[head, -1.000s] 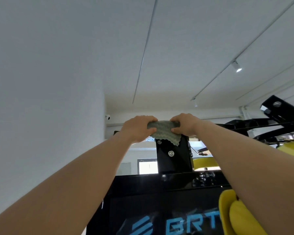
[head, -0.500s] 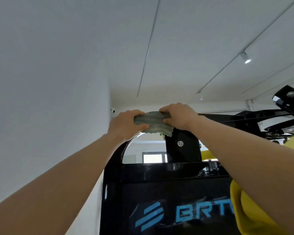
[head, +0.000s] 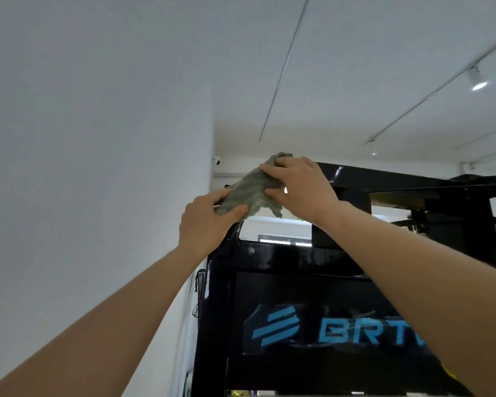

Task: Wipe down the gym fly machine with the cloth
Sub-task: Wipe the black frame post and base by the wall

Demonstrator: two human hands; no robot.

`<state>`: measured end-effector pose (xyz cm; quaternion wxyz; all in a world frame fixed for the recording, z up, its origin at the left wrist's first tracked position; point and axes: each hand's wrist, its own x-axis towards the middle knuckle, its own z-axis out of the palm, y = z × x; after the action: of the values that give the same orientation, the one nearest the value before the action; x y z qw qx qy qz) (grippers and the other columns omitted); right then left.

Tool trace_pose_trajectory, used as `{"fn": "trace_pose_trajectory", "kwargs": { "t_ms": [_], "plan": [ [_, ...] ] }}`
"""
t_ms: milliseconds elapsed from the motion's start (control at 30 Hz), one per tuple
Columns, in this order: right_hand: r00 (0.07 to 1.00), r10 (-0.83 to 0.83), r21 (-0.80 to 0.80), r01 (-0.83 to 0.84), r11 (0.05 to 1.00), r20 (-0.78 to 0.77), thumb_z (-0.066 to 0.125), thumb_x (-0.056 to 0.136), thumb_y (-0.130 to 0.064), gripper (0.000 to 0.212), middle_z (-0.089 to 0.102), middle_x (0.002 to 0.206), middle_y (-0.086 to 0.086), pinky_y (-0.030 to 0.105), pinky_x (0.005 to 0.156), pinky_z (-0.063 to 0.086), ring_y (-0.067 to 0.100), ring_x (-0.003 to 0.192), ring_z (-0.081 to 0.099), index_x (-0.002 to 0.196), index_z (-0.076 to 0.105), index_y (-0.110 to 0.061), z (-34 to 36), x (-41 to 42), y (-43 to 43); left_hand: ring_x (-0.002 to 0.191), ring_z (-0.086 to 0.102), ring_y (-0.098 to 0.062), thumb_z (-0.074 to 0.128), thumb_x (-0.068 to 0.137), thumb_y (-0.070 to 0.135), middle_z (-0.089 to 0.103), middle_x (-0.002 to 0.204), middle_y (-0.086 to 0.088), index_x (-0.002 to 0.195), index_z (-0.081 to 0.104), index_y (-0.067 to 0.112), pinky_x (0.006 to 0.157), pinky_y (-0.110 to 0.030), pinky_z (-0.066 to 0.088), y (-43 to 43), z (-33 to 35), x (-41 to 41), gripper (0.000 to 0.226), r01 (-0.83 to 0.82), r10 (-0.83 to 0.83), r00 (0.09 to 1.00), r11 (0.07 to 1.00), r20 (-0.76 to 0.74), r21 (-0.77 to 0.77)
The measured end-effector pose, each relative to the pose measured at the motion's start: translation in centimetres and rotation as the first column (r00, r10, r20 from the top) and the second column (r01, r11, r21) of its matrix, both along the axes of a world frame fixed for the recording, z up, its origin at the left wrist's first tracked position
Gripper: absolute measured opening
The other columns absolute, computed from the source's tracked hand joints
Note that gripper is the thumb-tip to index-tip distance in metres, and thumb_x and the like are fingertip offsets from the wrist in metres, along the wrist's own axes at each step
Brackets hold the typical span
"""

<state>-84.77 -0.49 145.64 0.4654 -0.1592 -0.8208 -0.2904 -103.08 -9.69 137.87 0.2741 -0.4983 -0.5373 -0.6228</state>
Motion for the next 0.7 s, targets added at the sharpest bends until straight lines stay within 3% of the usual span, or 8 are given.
{"fn": "trace_pose_trajectory", "kwargs": {
  "t_ms": [133, 367, 467, 567, 633, 700],
  "plan": [
    [1.000, 0.027, 0.053, -0.028, 0.998, 0.016, 0.061, 0.096, -0.040, 0.054, 0.049, 0.146, -0.001, 0.036, 0.123, 0.008, 0.019, 0.140, 0.036, 0.148, 0.048, -0.031, -1.1, -0.9, -0.8, 0.082, 0.070, 0.002, 0.078, 0.079, 0.053, 0.072, 0.097, 0.023, 0.123, 0.067, 0.041, 0.083, -0.036, 0.059, -0.4, -2.2, -0.1, 0.047, 0.020, -0.021, 0.999, 1.000, 0.049, 0.022],
    [0.994, 0.098, 0.090, -0.101, 0.991, 0.038, 0.065, 0.095, -0.030, 0.048, 0.052, 0.143, 0.008, 0.037, 0.119, 0.024, 0.025, 0.135, 0.044, 0.141, 0.058, -0.020, -5.1, -2.6, -2.2, 0.086, 0.069, 0.004, 0.083, 0.080, 0.040, 0.070, 0.106, 0.022, 0.127, 0.063, 0.036, 0.085, -0.032, 0.060, -1.4, -6.3, -0.4, 0.051, 0.133, -0.135, 0.987, 0.991, 0.083, 0.035],
    [0.986, 0.164, 0.070, -0.164, 0.984, 0.007, 0.068, 0.093, -0.024, 0.043, 0.055, 0.138, 0.011, 0.038, 0.110, 0.034, 0.030, 0.127, 0.051, 0.134, 0.064, -0.011, -7.2, -2.8, -2.6, 0.089, 0.066, 0.010, 0.083, 0.081, 0.034, 0.066, 0.107, 0.026, 0.132, 0.057, 0.039, 0.079, -0.018, 0.057, -1.7, -7.4, -0.5, 0.058, 0.141, -0.142, 0.988, 0.990, 0.060, 0.020],
    [0.978, 0.207, 0.034, -0.206, 0.978, -0.025, 0.066, 0.094, -0.030, 0.054, 0.048, 0.143, 0.009, 0.036, 0.101, 0.041, 0.028, 0.110, 0.057, 0.144, 0.052, -0.015, -8.2, -2.2, -3.1, 0.094, 0.064, 0.012, 0.080, 0.085, 0.028, 0.061, 0.107, 0.037, 0.143, 0.046, 0.045, 0.074, -0.004, 0.049, -1.9, -8.1, -0.5, 0.069, 0.148, -0.147, 0.989, 0.989, 0.015, -0.029],
    [0.980, 0.198, -0.004, -0.198, 0.980, -0.018, 0.062, 0.096, -0.035, 0.059, 0.047, 0.142, 0.007, 0.036, 0.097, 0.044, 0.027, 0.101, 0.058, 0.150, 0.043, -0.022, -8.6, -1.8, -3.4, 0.094, 0.063, 0.007, 0.076, 0.089, 0.027, 0.058, 0.106, 0.039, 0.148, 0.040, 0.046, 0.074, -0.003, 0.045, -1.9, -8.2, -0.4, 0.072, 0.108, -0.109, 0.994, 0.992, -0.014, -0.059],
    [0.984, 0.178, -0.037, -0.178, 0.983, -0.008, 0.061, 0.097, -0.036, 0.047, 0.053, 0.135, 0.009, 0.038, 0.097, 0.047, 0.026, 0.101, 0.059, 0.141, 0.056, -0.020, -9.1, -1.6, -3.5, 0.096, 0.057, 0.000, 0.072, 0.091, 0.031, 0.058, 0.114, 0.024, 0.150, 0.037, 0.046, 0.075, -0.007, 0.040, -1.8, -8.3, -0.3, 0.070, -0.018, 0.010, 0.996, 0.996, -0.084, -0.089]
  ]
}}
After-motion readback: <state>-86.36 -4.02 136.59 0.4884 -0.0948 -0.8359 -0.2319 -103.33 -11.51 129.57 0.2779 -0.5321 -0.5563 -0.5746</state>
